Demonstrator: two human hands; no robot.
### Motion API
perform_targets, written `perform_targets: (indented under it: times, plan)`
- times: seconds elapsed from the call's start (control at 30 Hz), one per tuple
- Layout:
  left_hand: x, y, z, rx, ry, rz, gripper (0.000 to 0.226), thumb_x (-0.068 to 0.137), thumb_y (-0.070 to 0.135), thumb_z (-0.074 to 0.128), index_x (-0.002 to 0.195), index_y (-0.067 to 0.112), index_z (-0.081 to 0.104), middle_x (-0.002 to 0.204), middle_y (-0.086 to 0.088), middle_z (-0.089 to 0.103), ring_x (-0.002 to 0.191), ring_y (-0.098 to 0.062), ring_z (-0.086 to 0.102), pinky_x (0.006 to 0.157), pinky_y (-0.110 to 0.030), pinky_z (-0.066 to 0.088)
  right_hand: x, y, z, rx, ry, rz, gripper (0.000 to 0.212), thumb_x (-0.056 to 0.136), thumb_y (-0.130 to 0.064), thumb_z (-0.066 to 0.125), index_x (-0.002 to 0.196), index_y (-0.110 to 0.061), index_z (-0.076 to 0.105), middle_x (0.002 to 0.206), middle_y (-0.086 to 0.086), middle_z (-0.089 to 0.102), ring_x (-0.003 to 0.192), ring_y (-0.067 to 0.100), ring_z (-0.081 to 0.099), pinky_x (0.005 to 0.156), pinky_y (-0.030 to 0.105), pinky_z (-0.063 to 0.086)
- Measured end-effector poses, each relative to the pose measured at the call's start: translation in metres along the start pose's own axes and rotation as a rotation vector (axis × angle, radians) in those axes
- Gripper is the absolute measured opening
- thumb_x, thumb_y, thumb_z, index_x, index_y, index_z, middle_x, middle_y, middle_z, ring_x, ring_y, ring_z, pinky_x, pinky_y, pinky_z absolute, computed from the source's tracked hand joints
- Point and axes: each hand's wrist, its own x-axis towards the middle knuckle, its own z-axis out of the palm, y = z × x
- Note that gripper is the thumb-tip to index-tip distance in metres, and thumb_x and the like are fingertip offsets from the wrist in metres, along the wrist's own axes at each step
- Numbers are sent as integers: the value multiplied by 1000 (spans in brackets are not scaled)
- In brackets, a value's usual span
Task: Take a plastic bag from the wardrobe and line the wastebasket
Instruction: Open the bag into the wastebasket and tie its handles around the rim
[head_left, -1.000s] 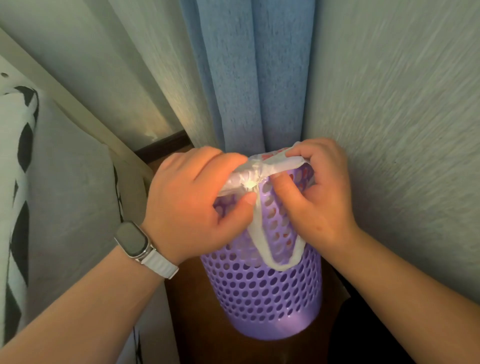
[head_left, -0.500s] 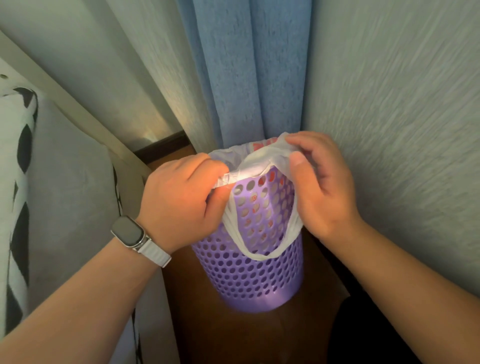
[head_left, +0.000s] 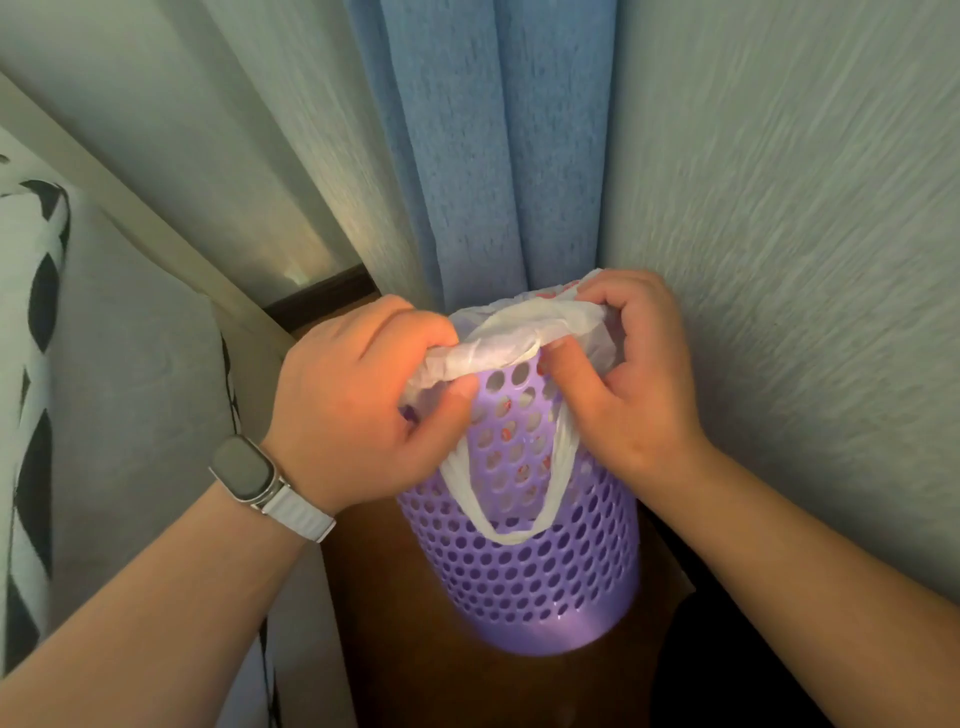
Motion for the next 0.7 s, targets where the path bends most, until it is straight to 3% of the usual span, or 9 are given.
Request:
perform_targets:
  times: [0.17,0.3,0.43,0.5,0.6,0.7]
  plan:
    - [10,20,-5,-51,-83,-133,45,91,44,48,115,10,66,95,-5,68,83,-23,63,72,-41,50,-4,-13,3,-100,-4,-80,24,81,-35,62,97,-22,50,97,-9,46,91,20,49,82,37,40]
    - [8,17,1,-56,-219,-206,40,97,47,42,107,21,71,90,3,71,80,-17,65,68,-40,52,-5,-18,5,-110,12,-19,26,80,-38,63,100,-29,49,99,-22,40,95,12,49,85,38,42]
    - [2,9,6,-74,-178,-177,33,96,38,47,96,16,72,81,-1,70,71,-20,64,63,-40,51,-7,-22,6,-133,-4,2,26,79,-41,62,99,-33,48,98,-27,35,96,5,44,87,36,41]
    - [0,10,7,-52,-150,-167,32,96,36,48,92,14,71,75,-2,68,65,-20,61,59,-40,50,-7,-22,7,-127,-18,1,27,79,-41,62,101,-31,51,100,-26,37,98,7,46,88,39,42]
    - [-1,8,7,-23,-101,-148,27,94,30,51,85,12,69,68,-2,64,59,-21,58,53,-39,47,-5,-18,4,-109,-53,-45,34,81,-38,64,107,-17,61,110,-10,49,106,17,52,92,46,44]
    - [-2,0,5,-40,-44,-134,23,93,25,52,87,11,70,71,-3,66,61,-20,59,56,-35,48,3,-8,-6,-90,-100,-113,40,84,-31,61,112,-2,64,117,6,55,110,20,53,99,40,43]
